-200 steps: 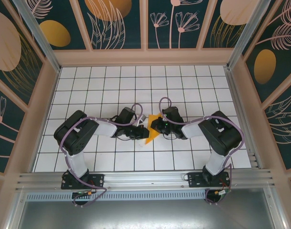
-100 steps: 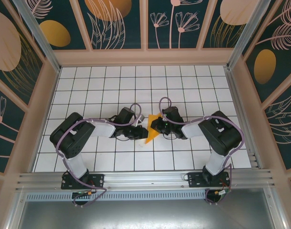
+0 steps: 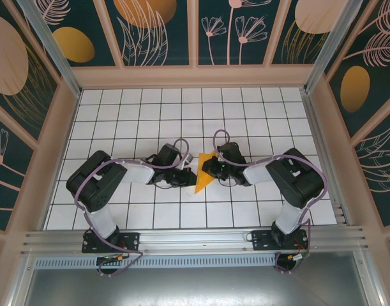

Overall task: Fold a paper plane with a square sheet of paper (pick it up from the middle)
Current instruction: Fourth fold the wing at the center of the table.

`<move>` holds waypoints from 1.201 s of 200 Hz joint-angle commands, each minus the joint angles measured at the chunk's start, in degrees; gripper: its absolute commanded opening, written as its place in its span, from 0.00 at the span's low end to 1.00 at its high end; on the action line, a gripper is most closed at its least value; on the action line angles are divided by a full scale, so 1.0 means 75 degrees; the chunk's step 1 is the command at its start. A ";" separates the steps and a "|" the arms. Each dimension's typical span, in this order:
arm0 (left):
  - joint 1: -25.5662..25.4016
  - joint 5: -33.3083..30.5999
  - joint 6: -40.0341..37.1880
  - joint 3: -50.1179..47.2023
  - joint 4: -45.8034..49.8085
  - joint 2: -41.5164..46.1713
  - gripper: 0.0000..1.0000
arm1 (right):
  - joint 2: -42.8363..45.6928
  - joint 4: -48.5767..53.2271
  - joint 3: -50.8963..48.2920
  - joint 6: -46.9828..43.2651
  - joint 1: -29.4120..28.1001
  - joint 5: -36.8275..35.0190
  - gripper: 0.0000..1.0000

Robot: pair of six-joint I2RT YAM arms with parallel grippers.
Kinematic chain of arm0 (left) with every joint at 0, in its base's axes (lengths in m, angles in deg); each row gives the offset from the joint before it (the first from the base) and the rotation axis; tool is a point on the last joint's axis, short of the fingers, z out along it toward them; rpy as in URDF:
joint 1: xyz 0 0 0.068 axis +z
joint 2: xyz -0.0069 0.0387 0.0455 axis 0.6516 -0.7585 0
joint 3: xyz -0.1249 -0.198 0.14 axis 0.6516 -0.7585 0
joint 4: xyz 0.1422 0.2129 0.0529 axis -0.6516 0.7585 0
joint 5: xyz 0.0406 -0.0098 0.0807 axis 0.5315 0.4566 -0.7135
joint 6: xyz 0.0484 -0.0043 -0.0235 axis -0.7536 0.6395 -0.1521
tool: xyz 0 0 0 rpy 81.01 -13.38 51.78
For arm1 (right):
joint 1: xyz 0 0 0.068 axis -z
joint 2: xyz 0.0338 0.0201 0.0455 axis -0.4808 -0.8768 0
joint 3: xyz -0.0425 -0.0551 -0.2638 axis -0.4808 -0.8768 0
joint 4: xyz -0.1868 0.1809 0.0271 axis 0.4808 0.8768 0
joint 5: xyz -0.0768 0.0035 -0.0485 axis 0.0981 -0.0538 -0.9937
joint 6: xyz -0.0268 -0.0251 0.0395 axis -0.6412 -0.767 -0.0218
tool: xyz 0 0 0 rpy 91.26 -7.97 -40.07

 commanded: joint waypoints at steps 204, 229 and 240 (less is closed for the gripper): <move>-0.0002 0.0581 -0.0307 -0.0444 0.0193 0.0166 0.15 | -0.0409 0.1126 0.0005 -0.0240 -0.0106 -0.0773 0.10; -0.0008 0.0591 -0.0329 -0.0473 0.0209 0.0119 0.11 | -0.0414 0.1151 -0.0003 -0.0228 -0.0117 -0.0808 0.10; -0.0010 0.0621 -0.0323 -0.0479 0.0227 0.0106 0.10 | -0.0445 0.1151 0.0000 -0.0238 -0.0119 -0.0812 0.10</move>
